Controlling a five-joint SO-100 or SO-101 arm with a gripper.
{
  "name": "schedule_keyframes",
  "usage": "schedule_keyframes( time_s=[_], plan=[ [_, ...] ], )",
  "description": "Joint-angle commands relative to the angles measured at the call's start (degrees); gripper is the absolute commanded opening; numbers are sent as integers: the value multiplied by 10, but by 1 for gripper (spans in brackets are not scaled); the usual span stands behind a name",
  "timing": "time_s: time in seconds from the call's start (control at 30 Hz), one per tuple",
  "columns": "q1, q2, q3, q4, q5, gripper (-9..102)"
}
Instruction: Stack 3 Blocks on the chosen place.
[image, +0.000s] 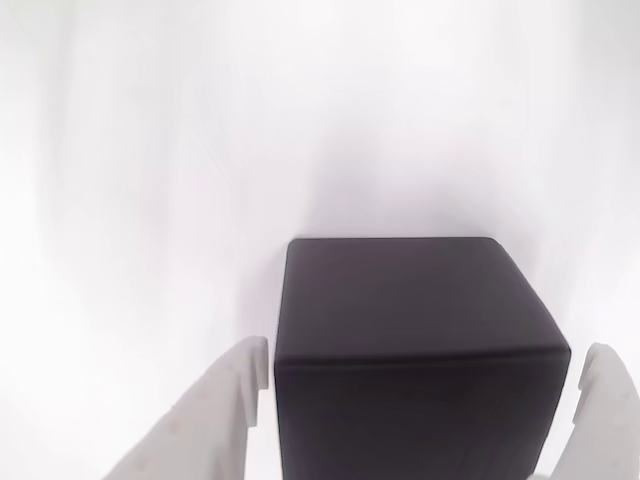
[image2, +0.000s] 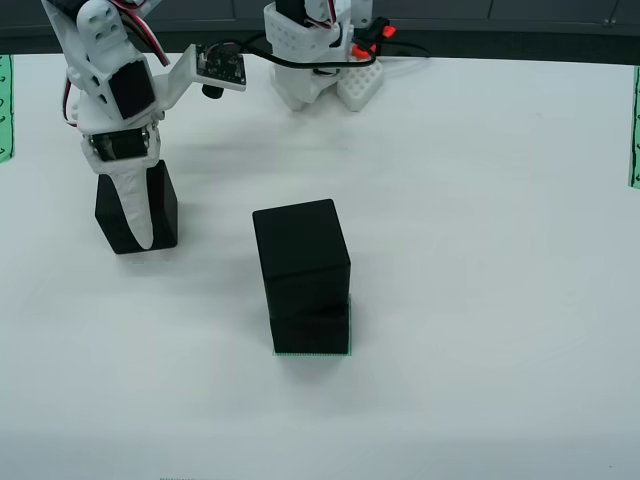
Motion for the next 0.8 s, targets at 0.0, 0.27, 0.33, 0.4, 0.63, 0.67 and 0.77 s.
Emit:
schedule_keyframes(
  time_s=[0.0,0.27,0.33,0.4,0.63,0.67,0.77],
  plan=[
    [-4,-14,-44,13,4,38],
    [2,-46,-83,31,4,36],
    [2,-46,-83,31,4,32],
    [2,-46,-83,31,4,30],
    [3,-5,-55,6,-3,20],
    [4,11,-47,-6,-4,20],
    [5,70,-7,-39,-22,20]
  ],
)
